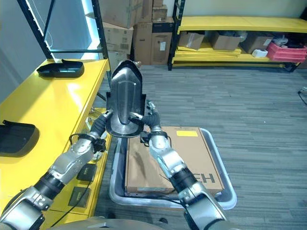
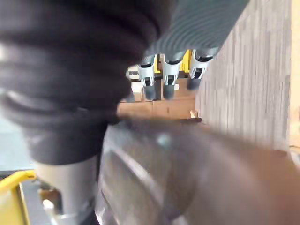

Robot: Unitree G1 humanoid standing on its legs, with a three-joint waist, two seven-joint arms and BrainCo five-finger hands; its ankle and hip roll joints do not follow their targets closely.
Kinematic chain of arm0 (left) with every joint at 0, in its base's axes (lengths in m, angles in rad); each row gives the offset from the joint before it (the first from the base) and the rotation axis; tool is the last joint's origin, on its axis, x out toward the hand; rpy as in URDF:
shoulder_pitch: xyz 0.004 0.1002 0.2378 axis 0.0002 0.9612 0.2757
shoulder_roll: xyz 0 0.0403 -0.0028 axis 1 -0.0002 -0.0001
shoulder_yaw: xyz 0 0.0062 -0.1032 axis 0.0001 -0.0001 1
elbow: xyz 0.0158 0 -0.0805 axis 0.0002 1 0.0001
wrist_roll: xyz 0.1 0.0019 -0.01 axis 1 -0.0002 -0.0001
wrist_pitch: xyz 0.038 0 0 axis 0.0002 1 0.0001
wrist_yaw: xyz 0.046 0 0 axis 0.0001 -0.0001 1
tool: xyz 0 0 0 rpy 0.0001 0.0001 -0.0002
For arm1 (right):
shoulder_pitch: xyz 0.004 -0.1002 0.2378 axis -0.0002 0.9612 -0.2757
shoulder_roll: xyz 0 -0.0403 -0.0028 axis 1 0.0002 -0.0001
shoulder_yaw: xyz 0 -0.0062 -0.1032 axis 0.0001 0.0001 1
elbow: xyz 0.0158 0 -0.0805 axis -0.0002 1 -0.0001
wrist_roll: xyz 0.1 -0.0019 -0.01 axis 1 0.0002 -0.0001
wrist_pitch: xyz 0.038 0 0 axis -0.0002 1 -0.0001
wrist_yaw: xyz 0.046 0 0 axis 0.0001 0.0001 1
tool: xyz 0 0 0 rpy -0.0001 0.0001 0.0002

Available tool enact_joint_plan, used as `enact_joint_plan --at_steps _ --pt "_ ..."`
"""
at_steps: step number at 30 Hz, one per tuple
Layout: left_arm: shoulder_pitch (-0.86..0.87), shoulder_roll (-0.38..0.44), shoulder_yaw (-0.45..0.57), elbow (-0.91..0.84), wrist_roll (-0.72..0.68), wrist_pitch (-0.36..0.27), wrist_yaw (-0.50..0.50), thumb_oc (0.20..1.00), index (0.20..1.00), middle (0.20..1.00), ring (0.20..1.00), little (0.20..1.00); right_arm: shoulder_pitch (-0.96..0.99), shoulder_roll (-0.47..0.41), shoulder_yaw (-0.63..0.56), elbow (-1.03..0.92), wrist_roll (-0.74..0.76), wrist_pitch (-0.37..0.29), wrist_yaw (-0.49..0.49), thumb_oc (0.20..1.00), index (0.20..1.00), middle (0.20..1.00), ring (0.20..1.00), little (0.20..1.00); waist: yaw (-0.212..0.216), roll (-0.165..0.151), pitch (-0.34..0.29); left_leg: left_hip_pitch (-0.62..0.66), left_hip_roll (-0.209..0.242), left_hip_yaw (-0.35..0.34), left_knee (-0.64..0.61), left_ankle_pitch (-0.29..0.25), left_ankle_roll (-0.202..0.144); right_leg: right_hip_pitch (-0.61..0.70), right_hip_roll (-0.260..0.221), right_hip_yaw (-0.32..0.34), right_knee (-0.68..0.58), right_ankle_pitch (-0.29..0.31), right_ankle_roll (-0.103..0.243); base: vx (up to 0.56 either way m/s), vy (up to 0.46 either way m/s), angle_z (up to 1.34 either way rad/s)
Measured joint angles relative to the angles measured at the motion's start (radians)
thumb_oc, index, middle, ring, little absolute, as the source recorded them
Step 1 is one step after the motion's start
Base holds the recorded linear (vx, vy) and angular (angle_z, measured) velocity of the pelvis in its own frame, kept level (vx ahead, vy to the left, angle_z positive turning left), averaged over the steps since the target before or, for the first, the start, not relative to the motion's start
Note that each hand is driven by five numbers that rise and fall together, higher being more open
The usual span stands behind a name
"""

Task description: Move parts from the plastic box to the shelf.

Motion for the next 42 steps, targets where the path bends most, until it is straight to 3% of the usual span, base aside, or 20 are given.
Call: enact_joint_plan --at_steps 3,6,10,18,19,20,21,23,26,27,28,29,30,31,33,35,36,39,40,42 --pt "0.106 0.022 0.135 -0.075 0.007 -0.059 -0.024 0.2 0.2 0.2 0.2 0.2 0.157 -0.032 -0.136 -0.03 0.001 -0.012 0.017 1.0 1.0 1.0 1.0 1.0 -0.017 -0.006 0.005 -0.002 0.001 0.009 -0.001 -0.001 -0.001 -0.008 0.0 0.006 0.0 0.0 0.001 -0.02 0.024 -0.08" --pt "0.174 0.063 0.293 -0.163 0.009 -0.153 -0.035 0.2 0.2 0.2 0.2 0.2 0.333 -0.098 -0.25 0.004 0.001 0.024 0.023 1.0 1.0 1.0 1.0 1.0 -0.016 -0.007 0.018 -0.002 0.001 0.019 -0.002 -0.002 -0.001 -0.012 0.0 0.009 0.0 -0.003 0.005 -0.02 0.016 -0.07" --pt "0.209 0.105 0.477 -0.199 0.009 -0.236 -0.036 0.2 0.2 0.2 0.2 0.2 0.46 -0.095 -0.33 0.087 -0.009 0.043 0.044 1.0 1.0 1.0 1.0 1.0 -0.034 -0.006 0.019 -0.007 0.004 0.031 -0.007 -0.007 -0.003 -0.03 0.002 0.029 -0.001 -0.003 0.009 -0.02 0.012 -0.15" --pt "0.253 0.127 0.607 -0.319 0.007 -0.279 -0.06 0.2 0.2 0.2 0.2 0.2 0.572 0.0 -0.371 0.314 -0.01 0.027 0.119 1.0 1.0 1.0 1.0 1.0 -0.029 0.0 0.018 -0.03 0.0 0.02 -0.002 -0.008 -0.001 -0.066 0.0 0.044 0.038 -0.012 0.004 -0.02 -0.086 0.02" --pt "0.243 0.122 0.595 -0.307 0.007 -0.286 -0.062 0.2 0.2 0.2 0.2 0.2 0.592 0.002 -0.378 0.338 -0.008 0.006 0.126 1.0 1.0 1.0 1.0 1.0 -0.029 0.009 0.021 -0.055 -0.001 -0.016 0.007 -0.01 0.002 -0.066 0.01 0.051 0.072 -0.021 0.005 -0.08 -0.209 1.31" --pt "0.184 0.098 0.537 -0.268 0.007 -0.283 -0.076 0.2 0.2 0.2 0.2 0.2 0.618 0.004 -0.377 0.388 -0.008 -0.028 0.128 1.0 1.0 1.0 1.0 1.0 -0.078 0.021 0.014 -0.115 -0.004 -0.148 0.053 -0.015 0.006 -0.058 0.02 0.115 0.129 -0.065 0.003 -0.09 -0.206 2.39" --pt "0.151 0.105 0.493 -0.266 0.008 -0.283 -0.081 0.2 0.2 0.2 0.2 0.2 0.635 0.012 -0.367 0.427 -0.006 -0.028 0.133 1.0 1.0 1.0 1.0 1.0 -0.086 0.021 0.016 -0.143 -0.009 -0.243 0.052 0.012 0.01 -0.063 0.028 0.173 0.154 -0.103 -0.009 -0.2 -0.324 2.45" --pt "0.153 0.115 0.494 -0.267 0.008 -0.287 -0.066 0.2 0.2 0.2 0.2 0.2 0.618 0.019 -0.361 0.501 -0.008 -0.034 0.131 1.0 1.0 1.0 1.0 1.0 -0.041 0.009 0.02 -0.177 -0.002 -0.283 0.034 0.063 -0.01 -0.094 0.059 0.225 0.147 -0.146 -0.017 -0.24 -0.3 1.22" --pt "0.217 0.089 0.502 -0.28 0.019 -0.288 -0.014 0.2 0.2 0.2 0.2 0.2 0.635 -0.005 -0.325 0.532 -0.009 -0.034 0.14 1.0 1.0 1.0 1.0 1.0 -0.001 0.021 0.033 -0.224 0.018 -0.366 0.025 0.125 -0.057 -0.074 0.12 0.147 0.124 -0.154 -0.034 -0.18 -0.233 0.99" --pt "0.256 0.09 0.509 -0.289 0.023 -0.29 -0.003 0.2 0.2 0.2 0.2 0.2 0.645 -0.021 -0.304 0.532 -0.009 -0.033 0.156 1.0 1.0 1.0 1.0 1.0 0.019 0.036 0.046 -0.23 0.042 -0.384 0.025 0.135 -0.072 -0.077 0.145 0.129 0.138 -0.163 -0.044 -0.22 -0.312 0.9" --pt "0.324 0.086 0.521 -0.296 0.029 -0.291 0.011 0.2 0.2 0.2 0.2 0.2 0.646 -0.037 -0.289 0.532 -0.01 -0.035 0.179 1.0 1.0 1.0 1.0 1.0 0.052 0.068 0.065 -0.242 0.089 -0.399 0.028 0.143 -0.095 -0.094 0.195 0.097 0.191 -0.189 -0.078 -0.21 -0.295 0.68" --pt "0.352 0.084 0.534 -0.299 0.029 -0.292 0.008 0.2 0.2 0.2 0.2 0.2 0.643 -0.044 -0.282 0.52 -0.009 -0.031 0.184 1.0 1.0 1.0 1.0 1.0 0.072 0.084 0.073 -0.272 0.109 -0.399 0.03 0.112 -0.102 -0.12 0.215 0.079 0.251 -0.218 -0.096 -0.19 -0.25 0.82" --pt "0.362 0.086 0.543 -0.298 0.028 -0.291 0.007 0.2 0.2 0.2 0.2 0.2 0.645 -0.046 -0.263 0.513 -0.01 -0.03 0.187 1.0 1.0 1.0 1.0 1.0 0.069 0.086 0.083 -0.305 0.12 -0.38 0.05 0.063 -0.094 -0.146 0.217 0.068 0.291 -0.247 -0.116 -0.16 -0.129 1.38" --pt "0.357 0.101 0.553 -0.297 0.028 -0.291 0.002 0.2 0.2 0.2 0.2 0.2 0.657 -0.032 -0.25 0.492 -0.011 -0.031 0.201 1.0 1.0 1.0 1.0 1.0 0.062 0.046 0.111 -0.343 0.117 -0.302 0.092 -0.069 -0.098 -0.169 0.192 0.037 0.318 -0.26 -0.164 -0.19 -0.095 1.66" --pt "0.36 0.104 0.571 -0.292 0.028 -0.291 -0.007 0.2 0.2 0.2 0.2 0.2 0.652 -0.011 -0.249 0.495 -0.011 -0.028 0.202 1.0 1.0 1.0 1.0 1.0 0.073 0.003 0.137 -0.368 0.093 -0.12 0.167 -0.054 -0.068 -0.168 0.129 -0.029 0.308 -0.25 -0.191 -0.16 -0.035 1.32" --pt "0.36 0.102 0.598 -0.293 0.028 -0.299 0.002 0.2 0.2 0.2 0.2 0.2 0.648 0.0 -0.246 0.495 -0.017 -0.029 0.204 1.0 1.0 1.0 1.0 1.0 0.086 -0.016 0.133 -0.348 0.061 -0.052 0.212 -0.045 -0.068 -0.158 0.091 -0.09 0.242 -0.205 -0.205 -0.12 0.011 0.94" --pt "0.356 0.104 0.609 -0.294 0.028 -0.307 0.002 0.2 0.2 0.2 0.2 0.2 0.641 0.0 -0.242 0.495 -0.029 -0.028 0.206 1.0 1.0 1.0 1.0 1.0 0.082 -0.019 0.135 -0.327 0.054 -0.048 0.222 -0.046 -0.068 -0.148 0.079 -0.117 0.21 -0.176 -0.197 -0.14 0.023 0.95" --pt "0.355 0.101 0.621 -0.295 0.026 -0.325 0.001 0.2 0.2 0.2 0.2 0.2 0.624 -0.002 -0.219 0.495 -0.068 -0.031 0.222 1.0 1.0 1.0 1.0 1.0 0.072 -0.019 0.134 -0.277 0.06 -0.038 0.234 -0.048 -0.071 -0.147 0.064 -0.153 0.176 -0.163 -0.187 -0.04 0.014 0.72" --pt "0.354 0.089 0.619 -0.295 0.026 -0.325 -0.013 0.2 0.2 0.2 0.2 0.2 0.622 -0.006 -0.187 0.491 -0.102 -0.034 0.227 1.0 1.0 1.0 1.0 1.0 0.059 -0.024 0.128 -0.253 0.065 -0.004 0.253 -0.054 -0.08 -0.129 0.046 -0.219 0.142 -0.136 -0.163 0.0 0.026 1.06" --pt "0.355 0.077 0.617 -0.298 0.027 -0.324 -0.033 0.2 0.2 0.2 0.2 0.2 0.603 -0.009 -0.177 0.491 -0.13 -0.034 0.226 1.0 1.0 1.0 1.0 1.0 0.049 -0.021 0.125 -0.219 0.065 -0.002 0.267 -0.057 -0.081 -0.126 0.046 -0.217 0.13 -0.135 -0.154 -0.06 0.108 0.98"
